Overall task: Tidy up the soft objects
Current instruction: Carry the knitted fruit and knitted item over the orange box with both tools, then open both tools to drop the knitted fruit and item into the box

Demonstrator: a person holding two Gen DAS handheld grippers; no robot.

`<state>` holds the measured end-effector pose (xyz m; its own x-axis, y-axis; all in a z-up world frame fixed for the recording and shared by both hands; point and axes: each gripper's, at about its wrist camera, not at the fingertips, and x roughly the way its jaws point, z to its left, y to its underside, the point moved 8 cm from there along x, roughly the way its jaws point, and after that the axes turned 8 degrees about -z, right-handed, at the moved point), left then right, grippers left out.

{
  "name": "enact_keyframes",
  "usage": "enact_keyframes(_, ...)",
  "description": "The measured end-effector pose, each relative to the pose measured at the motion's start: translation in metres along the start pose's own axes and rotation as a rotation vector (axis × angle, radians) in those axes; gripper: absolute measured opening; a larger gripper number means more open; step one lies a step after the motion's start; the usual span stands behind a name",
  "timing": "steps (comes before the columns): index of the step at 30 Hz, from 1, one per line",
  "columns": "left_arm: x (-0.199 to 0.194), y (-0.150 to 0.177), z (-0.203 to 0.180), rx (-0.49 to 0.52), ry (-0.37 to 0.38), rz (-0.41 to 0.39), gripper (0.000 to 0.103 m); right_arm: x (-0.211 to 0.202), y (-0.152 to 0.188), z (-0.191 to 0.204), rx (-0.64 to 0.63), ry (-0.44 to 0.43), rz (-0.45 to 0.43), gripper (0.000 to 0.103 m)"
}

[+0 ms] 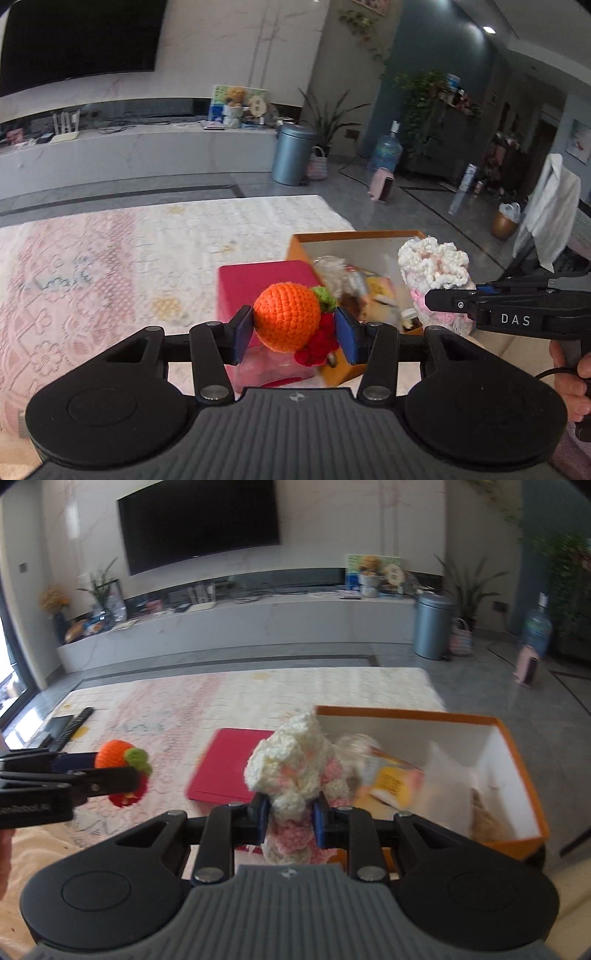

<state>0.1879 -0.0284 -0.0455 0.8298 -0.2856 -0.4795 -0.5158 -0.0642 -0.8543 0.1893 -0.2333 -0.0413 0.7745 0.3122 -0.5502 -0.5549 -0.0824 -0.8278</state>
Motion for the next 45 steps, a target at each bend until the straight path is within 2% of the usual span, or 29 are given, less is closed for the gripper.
enact_keyframes(7, 0.029, -0.011, -0.051, 0.081, 0.075, 0.004, 0.054, -0.009, -0.004, -0.056, -0.017, 0.096, -0.005, 0.023)
enact_keyframes(11, 0.052, -0.016, -0.076, 0.103, 0.13, 0.032, 0.054, -0.002, -0.008, -0.082, -0.029, 0.134, 0.007, 0.023)
enact_keyframes(21, 0.114, -0.022, -0.127, 0.13, 0.236, 0.109, 0.054, 0.042, 0.013, -0.136, -0.014, 0.175, 0.148, 0.023)
enact_keyframes(27, 0.147, -0.011, -0.138, 0.117, 0.261, 0.173, 0.054, 0.059, 0.012, -0.159, -0.079, 0.239, 0.191, 0.023)
enact_keyframes(32, 0.171, -0.006, -0.144, 0.099, 0.292, 0.223, 0.054, 0.081, 0.014, -0.179, -0.079, 0.264, 0.24, 0.023)
enact_keyframes(39, 0.193, 0.007, -0.151, 0.119, 0.29, 0.277, 0.054, 0.11, 0.032, -0.194, -0.094, 0.249, 0.34, 0.023)
enact_keyframes(45, 0.211, 0.015, -0.156, 0.118, 0.289, 0.327, 0.054, 0.125, 0.045, -0.206, -0.045, 0.219, 0.398, 0.023)
